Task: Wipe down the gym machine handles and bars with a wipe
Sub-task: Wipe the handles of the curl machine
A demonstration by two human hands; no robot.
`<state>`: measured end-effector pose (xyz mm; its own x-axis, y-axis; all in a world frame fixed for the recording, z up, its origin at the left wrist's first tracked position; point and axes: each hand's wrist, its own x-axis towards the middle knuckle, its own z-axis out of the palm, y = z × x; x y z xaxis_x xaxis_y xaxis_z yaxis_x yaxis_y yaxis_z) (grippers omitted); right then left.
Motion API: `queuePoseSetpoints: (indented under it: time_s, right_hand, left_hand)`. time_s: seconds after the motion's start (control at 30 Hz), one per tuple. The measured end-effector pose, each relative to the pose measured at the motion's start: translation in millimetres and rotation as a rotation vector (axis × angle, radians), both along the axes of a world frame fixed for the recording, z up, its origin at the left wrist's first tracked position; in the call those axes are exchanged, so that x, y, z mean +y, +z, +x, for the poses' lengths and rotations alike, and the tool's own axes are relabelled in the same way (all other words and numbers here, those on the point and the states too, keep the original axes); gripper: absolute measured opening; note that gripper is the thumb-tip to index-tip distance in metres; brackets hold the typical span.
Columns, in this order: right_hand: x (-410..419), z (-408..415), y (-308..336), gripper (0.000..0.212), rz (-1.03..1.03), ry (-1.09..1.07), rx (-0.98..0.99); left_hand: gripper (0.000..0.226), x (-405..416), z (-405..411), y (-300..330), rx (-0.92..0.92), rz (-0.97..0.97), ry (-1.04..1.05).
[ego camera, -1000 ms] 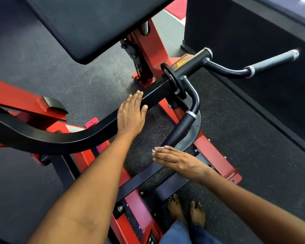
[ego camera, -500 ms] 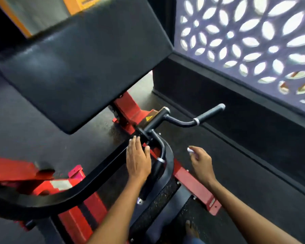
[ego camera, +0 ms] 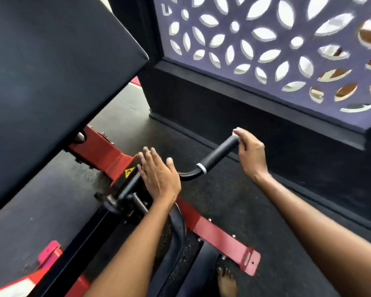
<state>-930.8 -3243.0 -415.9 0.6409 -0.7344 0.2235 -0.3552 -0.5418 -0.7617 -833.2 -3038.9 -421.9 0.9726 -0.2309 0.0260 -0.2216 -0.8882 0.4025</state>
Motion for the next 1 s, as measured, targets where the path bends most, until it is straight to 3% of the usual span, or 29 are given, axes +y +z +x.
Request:
queuePoseSetpoints:
  time_s: [0.13, 0.23, 0.33, 0.4, 0.47, 0.57, 0.63, 0.73, 0.83, 0.93, 1.0]
  right_hand:
    - [-28.1, 11.1, -36.6, 0.04, -0.112, 0.214, 0.163]
    - [9.0, 8.3, -38.8, 0.035, -0.164, 0.298, 0.057]
    - [69.0, -0.9, -33.9, 0.036, -0.23, 0.594, -0.009]
    - [64.8, 1.3, -26.6, 0.031, -0.259, 0.735, -0.03]
    - [32.4, 12.4, -22.5, 0.031, -0.25, 0.643, -0.013]
    - [-25.7, 31.6, -16.3, 0.023, -0.234, 0.333, 0.289]
    - [-31.2, 42.6, -11.8, 0.021, -0.254, 0.384, 0.544]
    - [11.4, 59.3, -0.2, 0.024, -0.334, 0.591, 0.7]
    - [64.8, 42.8, -11.4, 0.028, -0.301, 0.622, 0.421]
    - [87.7, -3.4, -32.2, 0.039, -0.07, 0.583, 0.027]
    - [99.4, -36.9, -43.3, 0.044, 0.113, 0.438, -0.091]
  left_hand:
    - [0.061, -17.4, 10.3, -28.4, 0.008, -0.001, 0.139]
    - [0.067, -17.9, 8.6, -41.3, -0.06, -0.02, 0.158]
    - [0.066, -16.3, 8.7, -42.7, -0.071, -0.018, 0.149]
    - [0.066, -16.6, 8.7, -41.1, -0.067, -0.011, 0.146]
    - [0.066, -17.2, 8.0, -40.8, -0.055, 0.002, 0.147]
    - [0.063, -17.3, 8.0, -40.8, -0.052, 0.0, 0.145]
    - [0.062, -17.1, 7.8, -40.5, -0.049, 0.004, 0.14]
    - [0.063, -16.2, 7.6, -40.9, -0.064, 0.003, 0.136]
    - [0.065, -15.6, 8.0, -40.6, -0.067, -0.004, 0.139]
    - [0.064, -15.9, 7.7, -39.5, -0.064, 0.007, 0.136]
    - [0.061, -16.0, 7.2, -39.8, -0.063, 0.017, 0.137]
